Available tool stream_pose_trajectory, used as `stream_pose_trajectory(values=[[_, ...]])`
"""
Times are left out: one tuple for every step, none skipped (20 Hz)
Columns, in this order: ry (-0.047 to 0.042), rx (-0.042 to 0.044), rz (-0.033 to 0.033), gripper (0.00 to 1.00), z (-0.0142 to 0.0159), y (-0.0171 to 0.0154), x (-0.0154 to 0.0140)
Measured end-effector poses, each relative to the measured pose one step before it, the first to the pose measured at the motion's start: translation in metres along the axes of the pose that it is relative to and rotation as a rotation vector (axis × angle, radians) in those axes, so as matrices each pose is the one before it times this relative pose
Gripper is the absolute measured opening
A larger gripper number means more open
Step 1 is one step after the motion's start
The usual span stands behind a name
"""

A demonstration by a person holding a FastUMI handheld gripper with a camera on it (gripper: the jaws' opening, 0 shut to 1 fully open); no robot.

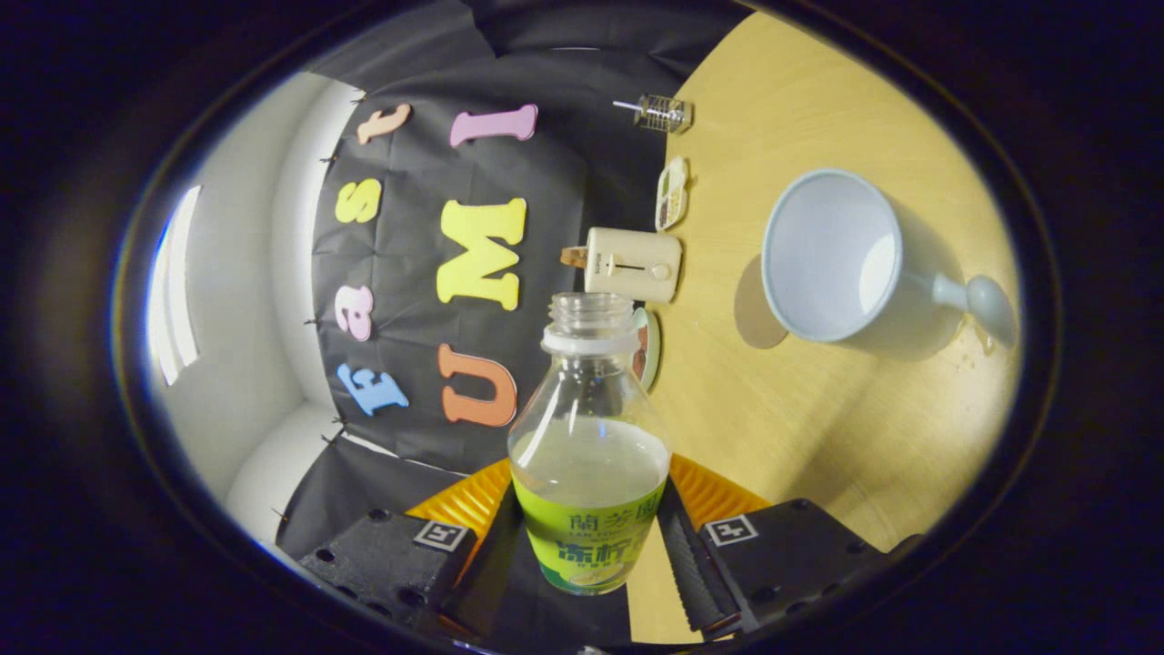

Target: Take the bottle from table, then pour the juice into the cup, finally place the bottle on the coaster

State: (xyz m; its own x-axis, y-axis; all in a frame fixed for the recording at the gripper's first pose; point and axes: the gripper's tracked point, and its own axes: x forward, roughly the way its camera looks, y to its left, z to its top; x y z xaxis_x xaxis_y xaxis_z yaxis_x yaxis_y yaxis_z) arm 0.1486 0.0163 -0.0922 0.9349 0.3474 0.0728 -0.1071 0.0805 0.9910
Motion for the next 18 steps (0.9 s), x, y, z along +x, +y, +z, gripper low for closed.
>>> stream_pose_trajectory(values=[[-0.00738, 0.02685, 0.02907, 0.79, 0.00171, 0.00497, -0.00037], [-0.00321, 0.03249, 0.01857, 0.79, -0.00065, 0.00204, 0.00132], [0.00309, 0.02299, -0.00011, 0.79, -0.00028, -0.00085, 0.0019], [0.00564, 0.01817, -0.01135, 0.79, -0.00161, -0.00166, 0.0019], [0.00576, 0.01899, -0.01051, 0.79, -0.00089, -0.00219, 0.00227], [-0.00149, 0.026, -0.00026, 0.79, 0.00123, 0.00044, 0.00226], [0.0009, 0.02721, 0.00424, 0.79, 0.00023, 0.00129, 0.00144], [-0.00045, 0.02484, 0.01055, 0.79, -0.00023, 0.00272, -0.00083], [0.00328, 0.02186, 0.01843, 0.79, 0.00013, 0.00391, -0.00011], [0.00523, 0.02306, 0.02646, 0.79, -0.00207, 0.00613, 0.00009], [0.0032, 0.02057, 0.02478, 0.79, -0.00114, 0.00425, 0.00083], [-0.00937, 0.01913, 0.01642, 0.79, 0.00252, 0.00232, 0.00112], [-0.00273, 0.01246, 0.00455, 0.79, 0.00159, -0.00064, 0.0006], [0.00392, 0.00901, 0.00198, 0.79, -0.00131, -0.00088, -0.00128], [0.00086, 0.00813, 0.00464, 0.79, -0.00008, -0.00035, 0.00055], [-0.00061, 0.00543, 0.00748, 0.79, -0.00035, 0.00131, -0.00233], [-0.00122, 0.00329, 0.01028, 0.79, 0.00038, 0.00128, -0.001], [-0.0039, 0.006, 0.0101, 0.79, 0.00239, 0.00089, -0.00393]])
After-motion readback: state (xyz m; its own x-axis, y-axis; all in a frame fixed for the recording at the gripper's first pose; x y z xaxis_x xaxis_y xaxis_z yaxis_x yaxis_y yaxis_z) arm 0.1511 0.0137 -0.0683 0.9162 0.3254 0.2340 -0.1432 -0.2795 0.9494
